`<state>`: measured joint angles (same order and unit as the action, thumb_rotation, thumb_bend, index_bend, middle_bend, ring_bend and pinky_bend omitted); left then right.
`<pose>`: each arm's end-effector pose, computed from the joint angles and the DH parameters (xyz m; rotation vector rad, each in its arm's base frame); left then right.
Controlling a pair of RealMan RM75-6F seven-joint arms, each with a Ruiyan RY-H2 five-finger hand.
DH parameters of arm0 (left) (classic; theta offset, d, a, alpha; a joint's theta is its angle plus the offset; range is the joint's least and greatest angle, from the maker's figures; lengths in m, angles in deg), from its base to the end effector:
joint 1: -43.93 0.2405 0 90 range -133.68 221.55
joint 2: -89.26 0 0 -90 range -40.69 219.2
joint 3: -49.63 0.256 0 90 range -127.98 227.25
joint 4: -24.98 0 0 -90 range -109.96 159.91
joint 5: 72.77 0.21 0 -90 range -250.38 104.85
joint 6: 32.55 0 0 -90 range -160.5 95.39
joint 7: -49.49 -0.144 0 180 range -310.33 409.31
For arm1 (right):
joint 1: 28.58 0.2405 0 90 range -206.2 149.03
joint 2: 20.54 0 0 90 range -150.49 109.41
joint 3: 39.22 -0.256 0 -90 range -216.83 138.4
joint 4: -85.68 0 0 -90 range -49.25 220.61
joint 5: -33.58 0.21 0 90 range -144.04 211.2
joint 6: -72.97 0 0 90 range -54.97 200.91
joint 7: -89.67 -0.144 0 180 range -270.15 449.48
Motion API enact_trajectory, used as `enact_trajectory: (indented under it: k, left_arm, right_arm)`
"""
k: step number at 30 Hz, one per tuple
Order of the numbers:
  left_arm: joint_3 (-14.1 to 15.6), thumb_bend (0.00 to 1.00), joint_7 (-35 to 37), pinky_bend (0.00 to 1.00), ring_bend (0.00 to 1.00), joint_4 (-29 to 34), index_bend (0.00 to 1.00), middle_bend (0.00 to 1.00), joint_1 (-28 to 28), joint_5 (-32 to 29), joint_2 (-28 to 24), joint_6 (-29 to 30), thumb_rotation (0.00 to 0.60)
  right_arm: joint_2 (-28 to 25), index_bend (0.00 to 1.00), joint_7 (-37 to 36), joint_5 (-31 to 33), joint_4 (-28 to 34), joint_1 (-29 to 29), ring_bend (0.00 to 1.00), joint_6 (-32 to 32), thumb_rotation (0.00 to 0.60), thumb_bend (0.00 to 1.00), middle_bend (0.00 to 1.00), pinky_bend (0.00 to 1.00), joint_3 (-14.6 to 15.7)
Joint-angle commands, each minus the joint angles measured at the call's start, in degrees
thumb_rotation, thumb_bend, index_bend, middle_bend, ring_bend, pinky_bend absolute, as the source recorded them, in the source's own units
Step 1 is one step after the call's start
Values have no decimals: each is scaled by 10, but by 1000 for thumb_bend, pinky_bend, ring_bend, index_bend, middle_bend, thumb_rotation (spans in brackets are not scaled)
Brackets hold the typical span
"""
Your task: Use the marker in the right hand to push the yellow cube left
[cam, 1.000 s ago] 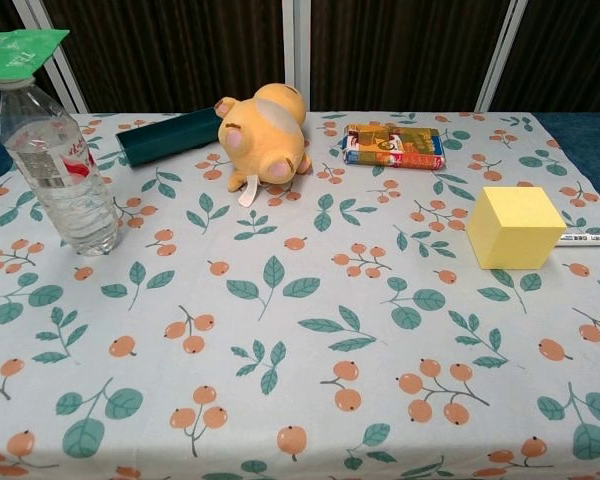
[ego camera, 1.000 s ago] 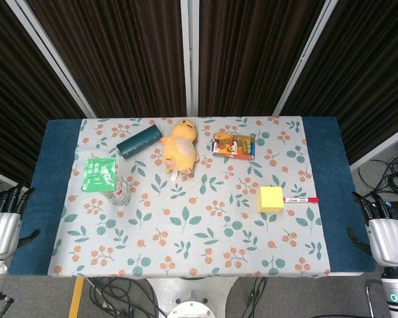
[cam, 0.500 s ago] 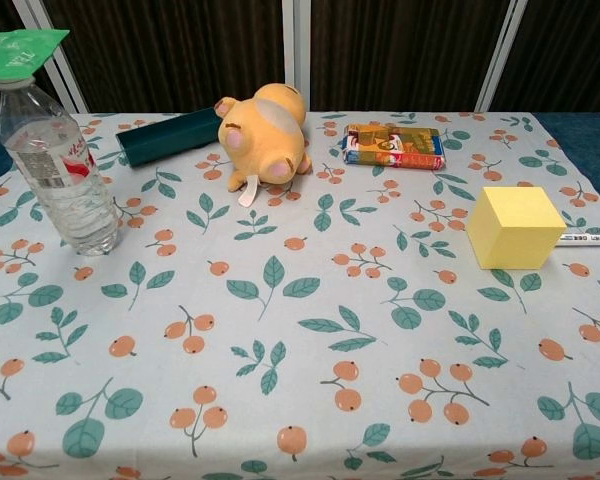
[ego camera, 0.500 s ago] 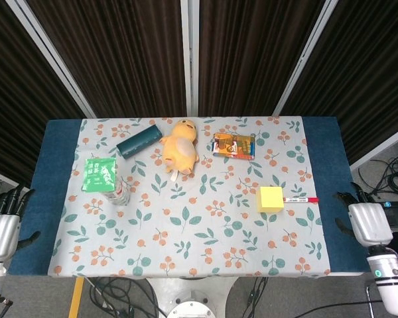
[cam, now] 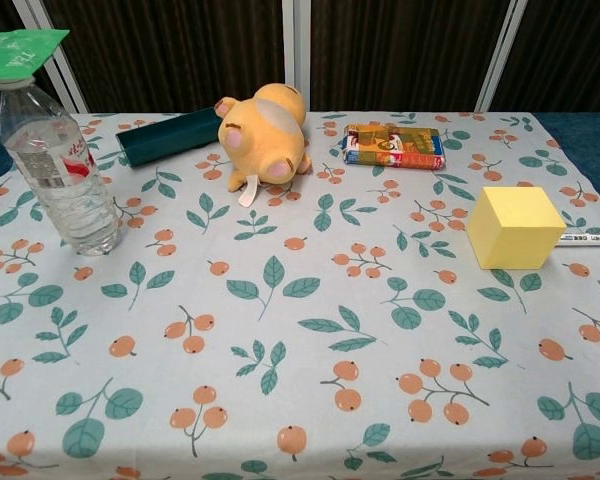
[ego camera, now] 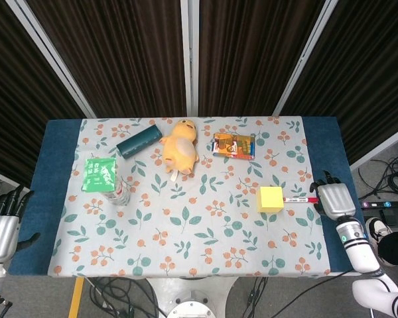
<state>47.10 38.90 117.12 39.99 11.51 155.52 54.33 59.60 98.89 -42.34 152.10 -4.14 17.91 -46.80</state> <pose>-0.3140 0.1746 0.1523 -1.3859 -0.7948 -0.7782 -0.3345 -0.3139 0.0732 1.6679 -0.8473 0.5524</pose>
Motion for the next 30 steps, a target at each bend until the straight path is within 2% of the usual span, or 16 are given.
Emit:
enact_trajectory:
  k: [1,11,26,30]
  left_arm:
    - [-1,0,-1,139,117,1,171,135,-2,-1,0,-3,600]
    - [-1,0,2,139,117,-1,171,135,-1,-5,1,-6,600]
    - [-2,0,5,139,116,-5,172,135,-2,-9,3,-11,600]
    - [-1,0,7,139,117,-8,171,135,-1,-8,4,-11,600]
  right_arm:
    - [30,426,1,4,-37,17,82,18,600,193,365,256,3]
    - [82,450,-24,-4,-112,34,125,39,600,194,440,257,19]
    - [107,497,-43,-10,-153,44,157,46,600,234,481,265,26]
    - [110,539,-48,-12,-161,43,181,44,600,294,482,270,29]
